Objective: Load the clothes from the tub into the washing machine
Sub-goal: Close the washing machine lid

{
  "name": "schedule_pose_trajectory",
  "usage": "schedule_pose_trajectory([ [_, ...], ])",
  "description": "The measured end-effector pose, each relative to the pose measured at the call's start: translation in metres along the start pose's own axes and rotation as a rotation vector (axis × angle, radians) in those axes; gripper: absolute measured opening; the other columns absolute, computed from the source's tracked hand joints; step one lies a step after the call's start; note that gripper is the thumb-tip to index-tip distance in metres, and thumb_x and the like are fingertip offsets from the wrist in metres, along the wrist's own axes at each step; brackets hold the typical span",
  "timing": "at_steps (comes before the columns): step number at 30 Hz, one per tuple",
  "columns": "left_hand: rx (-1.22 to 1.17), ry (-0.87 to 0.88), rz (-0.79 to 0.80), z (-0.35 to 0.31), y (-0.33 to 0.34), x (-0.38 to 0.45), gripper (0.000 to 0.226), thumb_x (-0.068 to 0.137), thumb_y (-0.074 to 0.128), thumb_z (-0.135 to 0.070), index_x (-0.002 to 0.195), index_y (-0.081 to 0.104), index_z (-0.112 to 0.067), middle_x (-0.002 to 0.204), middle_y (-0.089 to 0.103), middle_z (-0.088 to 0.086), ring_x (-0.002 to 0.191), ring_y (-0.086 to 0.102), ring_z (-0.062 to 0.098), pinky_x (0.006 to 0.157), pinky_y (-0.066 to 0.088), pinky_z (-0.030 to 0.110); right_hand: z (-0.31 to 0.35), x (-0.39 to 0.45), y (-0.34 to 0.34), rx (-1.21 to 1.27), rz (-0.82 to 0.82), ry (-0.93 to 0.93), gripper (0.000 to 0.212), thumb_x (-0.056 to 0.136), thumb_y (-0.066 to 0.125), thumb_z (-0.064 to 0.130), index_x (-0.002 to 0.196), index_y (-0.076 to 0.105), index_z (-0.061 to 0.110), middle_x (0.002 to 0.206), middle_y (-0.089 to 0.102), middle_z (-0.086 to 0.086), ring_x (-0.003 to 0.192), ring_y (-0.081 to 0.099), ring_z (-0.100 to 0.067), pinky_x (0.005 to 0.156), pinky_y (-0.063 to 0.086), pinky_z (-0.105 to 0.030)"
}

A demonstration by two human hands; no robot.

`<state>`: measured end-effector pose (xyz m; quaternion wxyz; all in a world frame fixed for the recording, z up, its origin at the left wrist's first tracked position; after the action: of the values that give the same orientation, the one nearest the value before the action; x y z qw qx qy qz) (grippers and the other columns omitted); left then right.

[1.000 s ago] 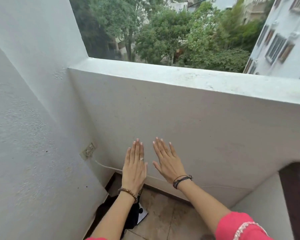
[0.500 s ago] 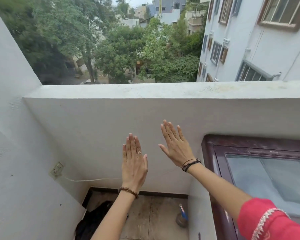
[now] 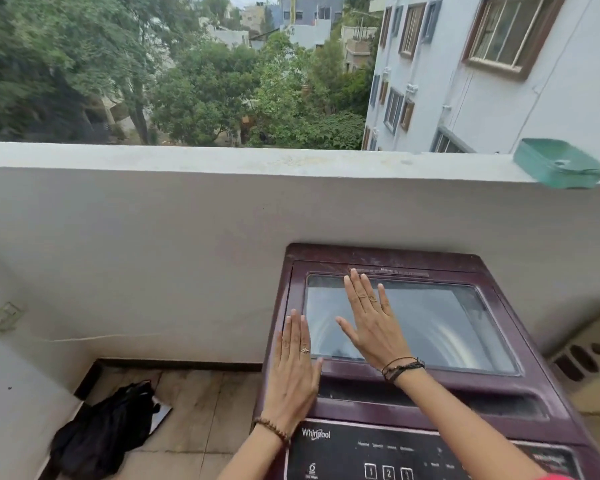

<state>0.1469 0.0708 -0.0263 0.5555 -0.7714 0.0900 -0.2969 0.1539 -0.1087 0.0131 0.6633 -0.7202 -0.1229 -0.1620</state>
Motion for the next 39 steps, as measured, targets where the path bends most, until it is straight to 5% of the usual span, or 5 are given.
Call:
schedule_pose_trajectory([
  [11, 0.09, -0.001, 0.132, -0.089, 0.007, -0.058, 0.079, 0.088, 0.036, -0.045, 0.148, 0.011, -0.001, 0.156, 0.013, 0.017, 0.145, 0.007, 0.024, 0.117, 0.004, 0.036, -0.057, -0.111, -0.02, 0.135, 0.099, -0.046, 0.071, 0.093, 0.025, 0.052, 0.15, 0.011, 0.012, 0.156, 0.019, -0.007, 0.144, 0.01, -0.018, 0.116, 0.003, -0.036],
  [16, 0.11, -0.069, 0.176, -0.089, 0.002, -0.097, 0.077, 0.091, 0.031, -0.049, 0.15, 0.006, -0.007, 0.157, 0.007, 0.012, 0.145, 0.002, 0.021, 0.116, 0.002, 0.036, -0.048, -0.15, -0.03, 0.206, 0.082, -0.004, 0.063, 0.087, 0.033, 0.041, 0.142, 0.033, 0.009, 0.143, 0.045, -0.01, 0.129, 0.048, -0.023, 0.108, 0.036, -0.042],
  [25, 0.191, 0.011, 0.29, -0.077, -0.007, -0.148, 0.086, 0.082, 0.034, -0.07, 0.148, 0.025, -0.015, 0.154, 0.026, 0.004, 0.146, -0.003, 0.014, 0.116, 0.001, 0.042, -0.013, -0.213, -0.05, 0.286, 0.015, -0.014, 0.047, 0.083, 0.04, 0.03, 0.127, 0.055, 0.018, 0.109, 0.058, -0.003, 0.098, 0.049, -0.019, 0.083, 0.052, -0.035],
  [35, 0.183, -0.062, 0.378, -0.05, 0.003, -0.176, 0.122, 0.059, 0.065, -0.069, 0.151, 0.004, -0.017, 0.158, -0.01, -0.002, 0.146, -0.012, 0.016, 0.114, -0.002, 0.044, 0.024, -0.248, -0.069, 0.27, 0.29, -0.01, 0.061, 0.063, 0.063, 0.033, 0.124, 0.061, 0.027, 0.046, 0.051, 0.009, 0.031, 0.046, -0.005, 0.031, 0.031, -0.019],
  [39, 0.167, -0.073, 0.345, -0.052, 0.003, -0.178, 0.11, 0.067, 0.051, -0.07, 0.151, 0.0, -0.019, 0.158, -0.013, -0.003, 0.146, -0.012, 0.016, 0.114, -0.003, 0.045, 0.037, -0.251, -0.07, 0.202, 0.311, 0.041, 0.074, 0.054, 0.075, 0.036, 0.126, 0.06, 0.026, 0.043, 0.05, 0.008, 0.027, 0.044, -0.007, 0.033, 0.017, -0.018],
])
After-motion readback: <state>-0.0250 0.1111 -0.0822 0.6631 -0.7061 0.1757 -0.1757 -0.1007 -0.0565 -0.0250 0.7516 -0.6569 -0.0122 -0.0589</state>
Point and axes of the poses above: each hand's wrist, its own x-axis towards the middle knuckle, its own y-axis out of the palm, z = x × y, the point moved 2 cm from there along x, towards the middle knuckle
